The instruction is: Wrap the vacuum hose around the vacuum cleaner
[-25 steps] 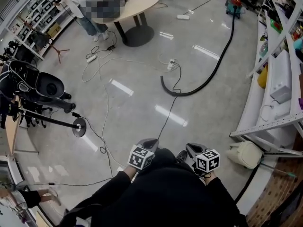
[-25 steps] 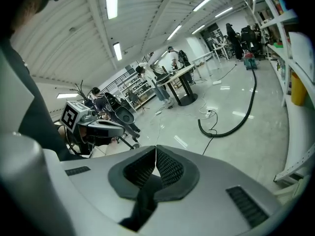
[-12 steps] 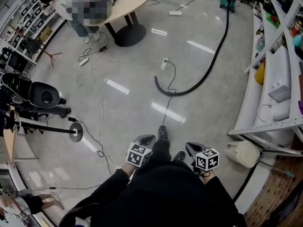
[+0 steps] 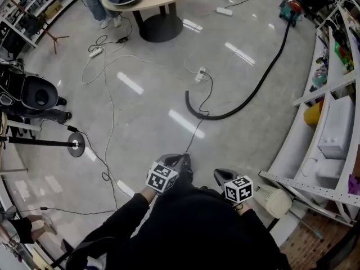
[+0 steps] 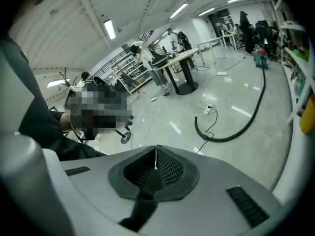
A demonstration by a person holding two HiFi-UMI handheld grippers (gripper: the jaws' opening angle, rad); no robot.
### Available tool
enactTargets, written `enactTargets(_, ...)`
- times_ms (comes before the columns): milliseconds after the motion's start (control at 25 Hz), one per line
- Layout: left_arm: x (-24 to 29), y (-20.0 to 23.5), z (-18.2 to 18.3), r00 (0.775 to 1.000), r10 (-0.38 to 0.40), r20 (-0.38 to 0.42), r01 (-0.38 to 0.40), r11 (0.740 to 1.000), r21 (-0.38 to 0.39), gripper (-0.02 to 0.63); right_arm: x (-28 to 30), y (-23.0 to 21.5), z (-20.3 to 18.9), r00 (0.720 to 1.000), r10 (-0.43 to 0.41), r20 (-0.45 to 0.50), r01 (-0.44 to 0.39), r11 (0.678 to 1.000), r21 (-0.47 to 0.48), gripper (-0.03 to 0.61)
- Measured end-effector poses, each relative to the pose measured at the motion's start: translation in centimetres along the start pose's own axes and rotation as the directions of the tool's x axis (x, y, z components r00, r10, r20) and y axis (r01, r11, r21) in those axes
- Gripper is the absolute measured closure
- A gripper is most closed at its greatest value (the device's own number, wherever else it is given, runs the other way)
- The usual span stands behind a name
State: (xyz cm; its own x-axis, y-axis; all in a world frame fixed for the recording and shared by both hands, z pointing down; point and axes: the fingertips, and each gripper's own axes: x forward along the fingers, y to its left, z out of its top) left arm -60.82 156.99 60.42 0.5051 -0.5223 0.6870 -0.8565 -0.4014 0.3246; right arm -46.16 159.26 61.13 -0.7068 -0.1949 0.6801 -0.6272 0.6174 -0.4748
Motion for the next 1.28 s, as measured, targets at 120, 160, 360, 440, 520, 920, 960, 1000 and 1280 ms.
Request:
enactTargets(120, 1.3, 3.2, 1.9, 1.000, 0.007, -0.013, -0.006, 0.998, 0.068, 0.591, 2.5, 0.0, 3.2, 1.000, -0.006, -0.030, 0.003, 0.996, -0.086, 0.565)
enactTargets(160, 1.6, 3.7, 2.8, 1.000, 0.006, -0.014, -0.005, 0.997, 0.074, 0.591, 2.9, -0.5, 3.7, 0.999, -0.015, -0.044, 0.010, 0.995, -0.100, 0.565)
enactTargets(360, 3.9, 6.3, 6.0, 0.999, -0.004, -0.049, 0.005, 1.000, 0.025, 0.591, 4.1, -4.2, 8.1, 0.998, -0.034, -0.043, 0.031, 0.996, -0.080, 0.565)
enactTargets(440, 4.7, 7.9, 7.2, 0.998, 0.008, -0.065, -0.007, 1.000, 0.020, 0.591, 5.1, -5.7, 10.1, 0.999, -0.040, -0.029, 0.038, 0.998, -0.053, 0.565)
enactTargets(520, 5.7, 9.3, 8.5, 0.996, 0.025, -0.082, -0.024, 1.000, 0.009, 0.591, 6.4, -7.1, 11.8, 0.999, -0.019, -0.026, 0.018, 1.000, -0.026, 0.565)
enactTargets(920, 14.8, 14.0, 18.9, 0.979, 0.179, -0.094, -0.176, 0.984, 0.036, 0.591, 10.4, -20.1, 24.7, 0.994, 0.106, -0.022, -0.108, 0.987, -0.120, 0.565)
enactTargets(960, 16.1, 15.1, 20.2, 0.976, 0.198, -0.090, -0.193, 0.979, 0.059, 0.591, 11.0, -21.6, 26.1, 0.993, 0.116, -0.015, -0.117, 0.986, -0.118, 0.565)
enactTargets(1000, 17.1, 16.1, 21.2, 0.973, 0.214, -0.084, -0.209, 0.975, 0.069, 0.591, 11.5, -22.9, 27.0, 0.992, 0.122, -0.014, -0.123, 0.986, -0.111, 0.565)
enactTargets(1280, 21.4, 21.6, 22.1, 0.970, 0.216, -0.108, -0.224, 0.972, -0.074, 0.589, 14.9, -27.2, 27.7, 0.994, 0.099, -0.050, -0.101, 0.994, -0.030, 0.565)
